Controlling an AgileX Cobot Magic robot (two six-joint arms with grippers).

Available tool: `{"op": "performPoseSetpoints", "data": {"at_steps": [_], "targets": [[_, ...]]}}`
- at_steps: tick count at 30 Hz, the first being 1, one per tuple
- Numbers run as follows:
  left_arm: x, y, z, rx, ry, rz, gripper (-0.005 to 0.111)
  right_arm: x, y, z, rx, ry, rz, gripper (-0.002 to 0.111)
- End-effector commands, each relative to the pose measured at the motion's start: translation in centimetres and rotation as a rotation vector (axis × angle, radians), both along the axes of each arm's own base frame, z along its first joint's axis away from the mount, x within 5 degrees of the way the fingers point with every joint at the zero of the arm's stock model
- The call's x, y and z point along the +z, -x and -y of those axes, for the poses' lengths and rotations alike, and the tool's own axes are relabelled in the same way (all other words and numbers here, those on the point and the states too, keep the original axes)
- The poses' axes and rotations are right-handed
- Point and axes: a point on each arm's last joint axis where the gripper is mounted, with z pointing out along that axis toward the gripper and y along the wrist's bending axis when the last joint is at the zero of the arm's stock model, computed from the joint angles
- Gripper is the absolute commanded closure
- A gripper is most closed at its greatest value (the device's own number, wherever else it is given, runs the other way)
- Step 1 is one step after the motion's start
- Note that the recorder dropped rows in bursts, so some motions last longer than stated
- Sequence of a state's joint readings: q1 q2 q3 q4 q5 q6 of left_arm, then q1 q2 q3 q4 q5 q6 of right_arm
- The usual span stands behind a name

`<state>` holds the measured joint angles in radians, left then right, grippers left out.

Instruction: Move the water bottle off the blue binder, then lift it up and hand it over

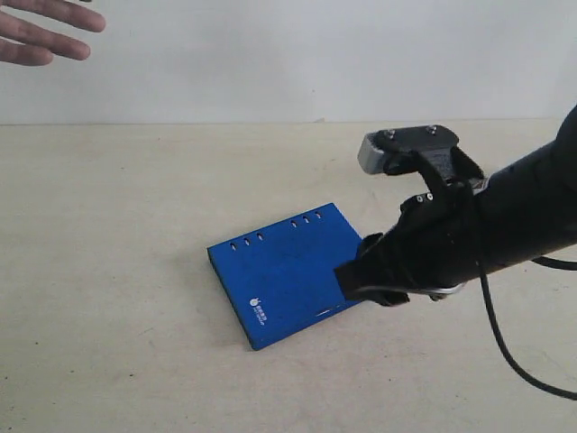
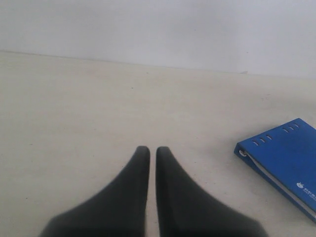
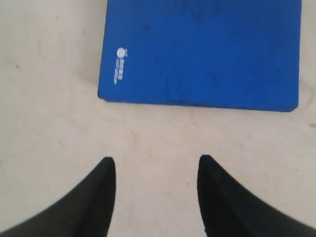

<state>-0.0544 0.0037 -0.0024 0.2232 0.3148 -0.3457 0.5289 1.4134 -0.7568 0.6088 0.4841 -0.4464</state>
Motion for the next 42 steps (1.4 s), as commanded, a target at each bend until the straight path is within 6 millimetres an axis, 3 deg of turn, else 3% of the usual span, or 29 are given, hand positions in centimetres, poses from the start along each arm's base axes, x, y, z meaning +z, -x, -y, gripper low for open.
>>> {"op": "performPoseSetpoints", "data": {"at_steps": [1, 5, 16, 26, 32, 37, 42], "targets": [[0.0, 0.0, 0.0, -0.005, -0.008, 0.010, 0.102, 1.0, -0.9, -0.5, -0.185, -0.171, 0.021, 0.064], [0.0, 0.0, 0.0, -0.005, -0.008, 0.010, 0.102, 1.5, -1.5, -0.5, -0.293, -0.249, 0.032, 0.064], [0.0, 0.0, 0.0, -0.005, -0.008, 0.010, 0.102, 1.6, -1.8, -0.4, -0.298, -0.240, 0.073, 0.064], [0.0, 0.0, 0.0, -0.005, -0.008, 0.010, 0.102, 1.4, 0.1, -0.7, -0.028, -0.141, 0.029, 0.064], [0.0, 0.0, 0.0, -0.005, -0.008, 0.010, 0.102, 3.8, 3.2, 1.3, 0.170, 0.021, 0.084, 0.064], [0.0, 0.0, 0.0, -0.005, -0.008, 0.010, 0.102, 7.0, 5.4, 4.3, 0.052, 0.097, 0.207, 0.064], [0.1, 0.0, -0.4, -0.025, -0.304, 0.012, 0.102, 10.0, 8.3, 6.1, 0.022, 0.030, 0.323, 0.064]]}}
